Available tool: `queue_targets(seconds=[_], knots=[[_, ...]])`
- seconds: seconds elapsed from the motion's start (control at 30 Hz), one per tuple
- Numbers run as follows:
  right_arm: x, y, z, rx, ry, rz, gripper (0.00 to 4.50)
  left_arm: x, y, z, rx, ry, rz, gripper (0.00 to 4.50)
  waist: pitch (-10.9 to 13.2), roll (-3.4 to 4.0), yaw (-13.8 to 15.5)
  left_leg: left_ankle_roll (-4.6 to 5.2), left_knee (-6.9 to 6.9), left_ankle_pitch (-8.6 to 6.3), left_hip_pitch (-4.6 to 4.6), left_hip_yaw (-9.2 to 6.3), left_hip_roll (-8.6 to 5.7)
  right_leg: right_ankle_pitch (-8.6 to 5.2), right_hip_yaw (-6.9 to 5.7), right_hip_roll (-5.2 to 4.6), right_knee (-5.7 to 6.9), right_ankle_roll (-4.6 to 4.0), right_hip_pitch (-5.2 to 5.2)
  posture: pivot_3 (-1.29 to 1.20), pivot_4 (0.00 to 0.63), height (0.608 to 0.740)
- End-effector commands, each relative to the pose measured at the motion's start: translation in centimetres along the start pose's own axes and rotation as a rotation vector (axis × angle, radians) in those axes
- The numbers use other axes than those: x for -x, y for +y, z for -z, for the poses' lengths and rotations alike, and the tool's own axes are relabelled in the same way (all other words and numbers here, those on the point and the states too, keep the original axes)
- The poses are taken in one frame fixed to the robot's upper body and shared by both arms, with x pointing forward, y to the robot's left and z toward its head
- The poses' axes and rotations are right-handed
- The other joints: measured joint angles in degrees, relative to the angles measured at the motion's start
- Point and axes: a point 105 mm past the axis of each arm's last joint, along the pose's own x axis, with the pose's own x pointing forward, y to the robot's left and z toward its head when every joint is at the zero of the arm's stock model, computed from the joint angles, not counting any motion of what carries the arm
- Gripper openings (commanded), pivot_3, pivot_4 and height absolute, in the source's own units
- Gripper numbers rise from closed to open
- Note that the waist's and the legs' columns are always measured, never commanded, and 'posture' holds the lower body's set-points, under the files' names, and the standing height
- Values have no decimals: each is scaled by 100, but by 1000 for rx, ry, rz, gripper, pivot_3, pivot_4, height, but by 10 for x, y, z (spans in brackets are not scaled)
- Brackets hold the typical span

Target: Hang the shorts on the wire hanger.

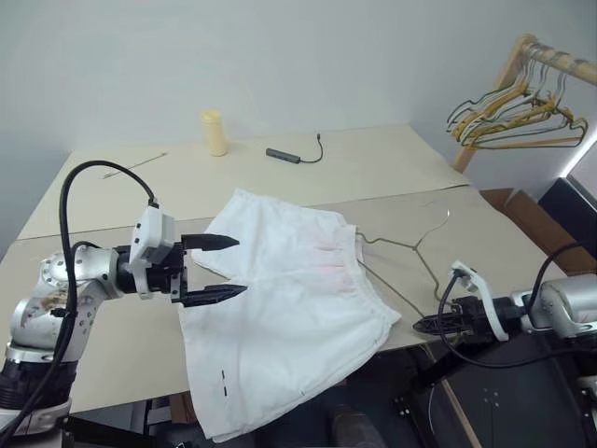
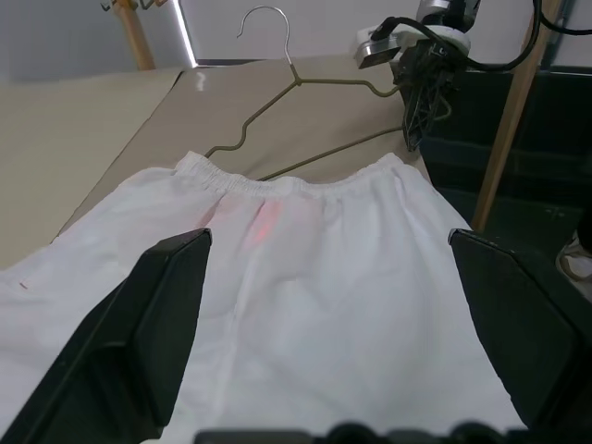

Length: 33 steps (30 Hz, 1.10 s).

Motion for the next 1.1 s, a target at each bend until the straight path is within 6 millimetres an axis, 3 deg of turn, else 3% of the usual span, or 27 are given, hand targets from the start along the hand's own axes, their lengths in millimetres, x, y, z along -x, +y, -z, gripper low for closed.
queue_targets(seconds=[0.03,0.17,0.4,0.53,0.7,0.9,1.1], knots=[[6,12,-7,67,11,-67,0,3,-2,-11,-47,-16,-4,4456,1,-1,42,0,0,0,1,1,0,0,0,0,0,0,0,-107,53,740],[-5,4,-10,74,84,-47,0,5,0,-12,-53,-9,-6,4456,3,-1,72,0,0,0,9,6,6,-7,2,4,3,-7,0,-95,53,740],[-20,-23,-49,28,18,16,0,10,-1,-15,-73,9,-20,4456,12,-1,143,0,-1,-2,0,15,3,10,1,4,2,-27,-6,-39,45,740],[-22,-18,-63,37,13,-29,0,14,-3,-15,-78,15,-36,4456,16,1,246,-1,-1,-5,-6,20,2,10,0,4,0,-26,-10,-21,44,740],[-29,-19,-62,52,67,-45,0,15,-5,-13,-81,20,-47,4456,16,2,316,-1,0,-5,-4,40,3,10,-7,4,4,-27,-8,-5,42,740],[-20,-18,-53,104,153,-67,0,17,-7,-12,-85,26,-59,4456,18,5,417,-2,0,-5,-3,49,4,9,-7,4,7,-29,-10,5,42,740],[-10,-23,-76,121,78,21,0,15,-6,-11,-89,27,-61,4456,18,6,410,-2,1,-4,0,56,5,11,-6,4,9,-32,-10,7,36,740]])
